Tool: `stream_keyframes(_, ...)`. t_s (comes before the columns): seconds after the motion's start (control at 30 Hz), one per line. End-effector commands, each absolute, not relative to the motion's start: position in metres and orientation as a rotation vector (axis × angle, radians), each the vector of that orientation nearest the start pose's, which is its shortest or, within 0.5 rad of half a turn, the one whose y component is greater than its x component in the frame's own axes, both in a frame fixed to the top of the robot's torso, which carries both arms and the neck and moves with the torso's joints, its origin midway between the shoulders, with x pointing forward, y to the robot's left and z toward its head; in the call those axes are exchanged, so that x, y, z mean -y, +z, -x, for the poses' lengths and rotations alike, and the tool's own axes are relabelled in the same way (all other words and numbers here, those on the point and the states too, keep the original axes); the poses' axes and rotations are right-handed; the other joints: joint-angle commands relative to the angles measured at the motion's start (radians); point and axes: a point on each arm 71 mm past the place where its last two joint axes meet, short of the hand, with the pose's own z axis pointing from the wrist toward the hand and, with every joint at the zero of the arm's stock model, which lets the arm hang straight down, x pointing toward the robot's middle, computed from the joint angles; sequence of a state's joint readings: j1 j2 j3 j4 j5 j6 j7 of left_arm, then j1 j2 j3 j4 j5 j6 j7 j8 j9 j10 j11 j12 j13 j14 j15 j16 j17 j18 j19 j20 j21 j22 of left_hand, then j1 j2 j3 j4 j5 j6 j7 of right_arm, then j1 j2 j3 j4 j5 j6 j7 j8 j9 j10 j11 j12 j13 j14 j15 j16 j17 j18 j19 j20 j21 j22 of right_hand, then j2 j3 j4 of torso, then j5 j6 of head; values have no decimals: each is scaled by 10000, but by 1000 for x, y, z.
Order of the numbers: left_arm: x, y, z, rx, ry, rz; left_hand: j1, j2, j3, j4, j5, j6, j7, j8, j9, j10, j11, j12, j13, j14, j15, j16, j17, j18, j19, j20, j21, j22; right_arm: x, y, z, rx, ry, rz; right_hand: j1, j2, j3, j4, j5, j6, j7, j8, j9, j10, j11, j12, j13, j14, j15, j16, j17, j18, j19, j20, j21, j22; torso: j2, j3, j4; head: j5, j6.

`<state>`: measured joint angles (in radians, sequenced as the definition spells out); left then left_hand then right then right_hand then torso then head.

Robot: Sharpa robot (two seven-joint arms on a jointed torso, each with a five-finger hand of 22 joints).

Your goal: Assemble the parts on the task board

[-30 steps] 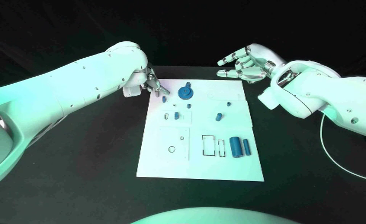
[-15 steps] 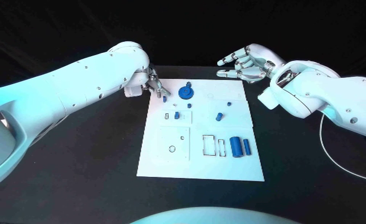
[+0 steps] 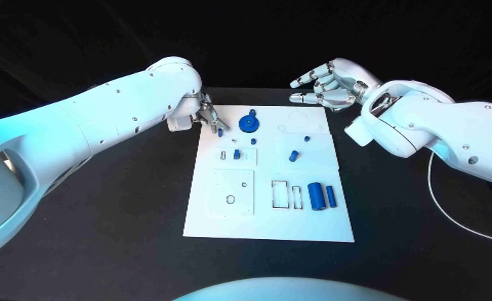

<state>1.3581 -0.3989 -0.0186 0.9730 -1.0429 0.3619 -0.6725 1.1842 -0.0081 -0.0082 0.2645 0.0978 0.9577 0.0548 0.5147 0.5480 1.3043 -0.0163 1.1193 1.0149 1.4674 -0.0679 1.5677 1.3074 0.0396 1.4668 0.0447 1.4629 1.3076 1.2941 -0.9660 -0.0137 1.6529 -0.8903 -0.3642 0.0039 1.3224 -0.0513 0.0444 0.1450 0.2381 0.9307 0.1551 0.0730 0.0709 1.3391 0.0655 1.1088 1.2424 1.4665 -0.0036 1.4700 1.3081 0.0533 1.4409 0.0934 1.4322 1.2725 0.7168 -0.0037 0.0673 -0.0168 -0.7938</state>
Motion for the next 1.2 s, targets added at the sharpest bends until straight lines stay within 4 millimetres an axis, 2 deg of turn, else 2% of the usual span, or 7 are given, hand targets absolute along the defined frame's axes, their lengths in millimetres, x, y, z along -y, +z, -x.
stream_keyframes(0.03, -147, -173, -580, -23916, -1700, 1849, 112, 16, -11, -35, 56, 70, 11, 74, 17, 78, 14, 41, 16, 1034, -51, 31, 2634, -20, 294, -59, 31, 1168, 223, -122, -478, -16174, 10039, -3051, -42, 36, 1, 37, 22, 50, 3, -44, -10, -62, 1, -35, 7, 645, -83, -49, 813, 79, -85, -9, -46, 4, 2, -2, -4, 0, 4)
stream_keyframes(0.47, -146, -175, -580, -23951, -1613, 1869, 366, 259, -2, -159, 71, 98, -39, 183, 114, 106, -30, 35, 7, 1034, -90, 31, 2634, -20, 293, -96, 28, 1178, 223, -122, -478, -16190, 10057, -3035, -42, 36, 1, 37, 22, 50, 3, -44, -10, -62, 1, -35, 7, 645, -83, -49, 813, 79, -85, -9, -46, 4, -1, 2, 6, -7, -18)
stream_keyframes(0.63, -147, -175, -581, -23897, -1553, 1974, 673, 534, 154, -324, 90, 39, -71, 216, 169, 105, -61, 12, -14, 1034, -117, 31, 2634, -18, 288, -123, 19, 1176, 223, -122, -478, -16191, 10058, -3034, -42, 36, 1, 37, 22, 50, 3, -44, -10, -62, 1, -35, 7, 645, -83, -49, 813, 79, -85, -9, -46, 4, 0, 0, -1, -1, -19)
stream_keyframes(0.87, -148, -175, -582, -23813, -1580, 2071, 1299, 892, 647, -741, 121, -102, -118, 216, 220, 74, -108, -56, -69, 1034, -156, 31, 2634, -11, 273, -162, -6, 1159, 223, -122, -478, -16204, 10060, -3029, -42, 36, 1, 37, 22, 50, 3, -44, -10, -62, 1, -35, 7, 645, -83, -49, 813, 79, -85, -9, -46, 4, -5, -4, 3, -9, -42)
stream_keyframes(1.0, -147, -175, -582, -23749, -1672, 2120, 1953, 1085, 1396, -1247, 167, -299, -120, 146, 223, -6, -121, -170, -152, 1034, -178, 31, 2634, -2, 250, -192, -40, 1129, 223, -122, -478, -16234, 10064, -3021, -42, 36, 1, 37, 22, 50, 3, -44, -10, -62, 1, -35, 7, 645, -83, -49, 813, 79, -85, -9, -46, 4, -5, 0, 8, -4, -48)
stream_keyframes(1.13, -148, -175, -583, -23734, -1777, 2158, 2144, 947, 2342, -1609, 178, -434, -37, 124, 250, -71, -60, -298, -253, 1034, -126, 31, 2634, 4, 228, -171, -74, 1104, 223, -122, -478, -16282, 10068, -3009, -42, 36, 1, 37, 22, 50, 3, -44, -10, -62, 1, -35, 7, 645, -83, -49, 813, 79, -85, -9, -46, 4, -5, 4, 2, 5, -55)
stream_keyframes(1.2, -148, -175, -583, -23733, -1850, 2188, 1865, 608, 3215, -1745, 160, -482, 44, 162, 306, -77, -8, -366, -318, 1034, -71, 31, 2634, 15, 219, -142, -93, 1098, 223, -122, -478, -16302, 10069, -3003, -42, 36, 1, 37, 22, 50, 3, -44, -10, -62, 1, -35, 7, 645, -83, -49, 813, 79, -85, -9, -46, 4, -9, 6, 3, 10, -59)
